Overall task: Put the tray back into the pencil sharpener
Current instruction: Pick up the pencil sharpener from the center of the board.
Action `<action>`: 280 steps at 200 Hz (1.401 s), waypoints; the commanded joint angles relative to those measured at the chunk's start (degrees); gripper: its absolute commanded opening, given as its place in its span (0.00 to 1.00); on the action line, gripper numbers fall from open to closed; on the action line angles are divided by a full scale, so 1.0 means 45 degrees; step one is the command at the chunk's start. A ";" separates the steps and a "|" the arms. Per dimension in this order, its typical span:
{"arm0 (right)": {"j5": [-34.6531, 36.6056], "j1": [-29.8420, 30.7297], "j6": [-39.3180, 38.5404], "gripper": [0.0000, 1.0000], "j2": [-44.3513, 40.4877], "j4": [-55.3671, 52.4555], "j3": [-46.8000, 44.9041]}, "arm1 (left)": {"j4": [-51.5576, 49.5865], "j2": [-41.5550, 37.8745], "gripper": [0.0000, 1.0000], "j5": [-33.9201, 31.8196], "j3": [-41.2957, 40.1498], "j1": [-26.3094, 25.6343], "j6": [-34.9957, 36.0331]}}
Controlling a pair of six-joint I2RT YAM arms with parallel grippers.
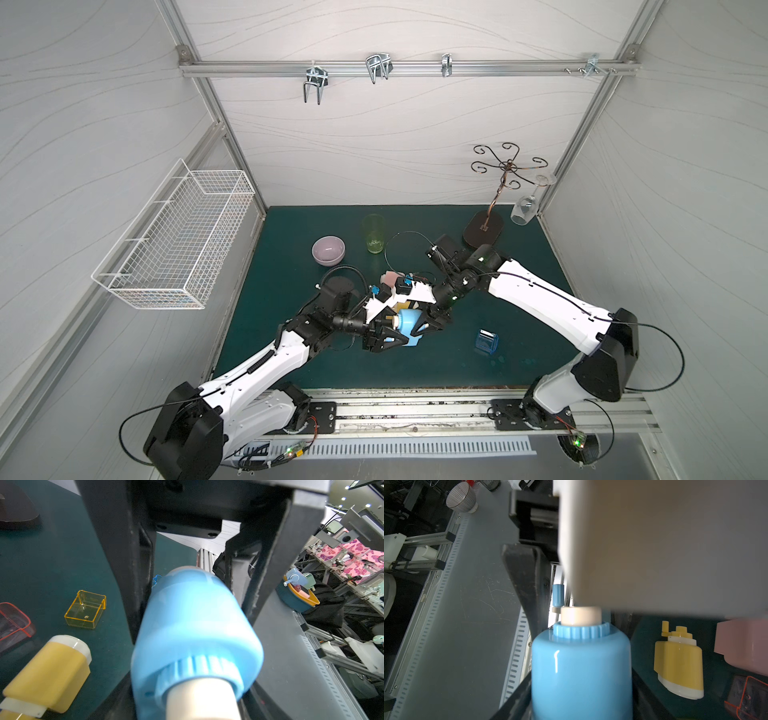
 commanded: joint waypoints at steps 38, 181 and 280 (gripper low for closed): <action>-0.1190 0.0013 0.0395 0.19 0.0528 -0.0099 0.0287 | 0.0792 0.0126 0.45 0.0181 0.0851 -0.0088 0.0190; -0.1160 0.0033 0.1708 0.43 0.0879 0.0759 0.0652 | 0.0654 0.0177 0.33 -0.0298 0.1285 -0.0250 0.0837; 0.2559 -0.3540 0.9690 0.87 -0.4151 0.6145 -0.2890 | 0.1420 -0.0410 0.00 -0.2241 0.0210 -0.0224 0.1395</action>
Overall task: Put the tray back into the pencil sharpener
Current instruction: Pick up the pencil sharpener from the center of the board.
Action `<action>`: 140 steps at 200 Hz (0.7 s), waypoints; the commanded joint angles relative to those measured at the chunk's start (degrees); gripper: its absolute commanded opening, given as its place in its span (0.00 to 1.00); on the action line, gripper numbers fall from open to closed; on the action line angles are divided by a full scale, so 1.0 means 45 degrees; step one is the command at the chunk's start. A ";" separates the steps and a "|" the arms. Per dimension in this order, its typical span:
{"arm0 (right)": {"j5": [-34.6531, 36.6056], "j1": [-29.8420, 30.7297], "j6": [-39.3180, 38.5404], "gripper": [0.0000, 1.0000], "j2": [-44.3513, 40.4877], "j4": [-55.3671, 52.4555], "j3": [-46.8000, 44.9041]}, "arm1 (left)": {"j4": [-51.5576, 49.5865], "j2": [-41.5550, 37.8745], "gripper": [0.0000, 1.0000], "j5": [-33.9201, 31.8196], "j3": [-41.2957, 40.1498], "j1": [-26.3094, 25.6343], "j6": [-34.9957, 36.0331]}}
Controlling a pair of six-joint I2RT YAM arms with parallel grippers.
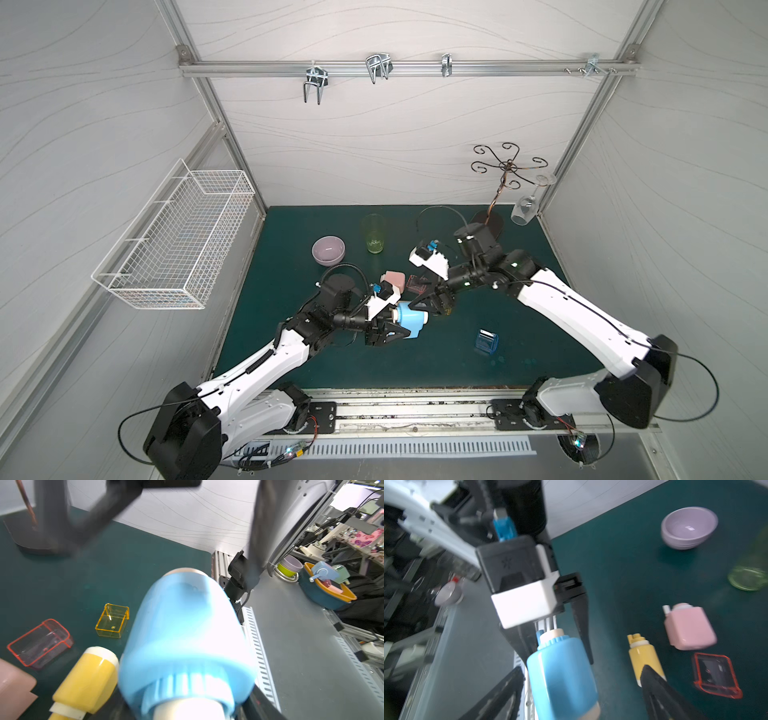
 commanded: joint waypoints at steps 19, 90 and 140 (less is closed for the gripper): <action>0.5718 -0.3000 0.4840 0.82 -0.1930 -0.0281 -0.1905 | 0.1472 -0.0387 0.00 -0.1463 -0.0414 -0.0046 0.0243; 0.7030 -0.6623 1.0190 0.83 -0.2383 -0.5079 -0.5300 | 0.1584 -0.0640 0.00 -0.2113 -0.0834 -0.0051 0.0077; 0.4237 -0.7236 1.2940 0.79 -0.2922 -0.2827 -0.8407 | 0.1548 -0.0787 0.00 -0.2176 -0.1040 -0.0055 -0.0031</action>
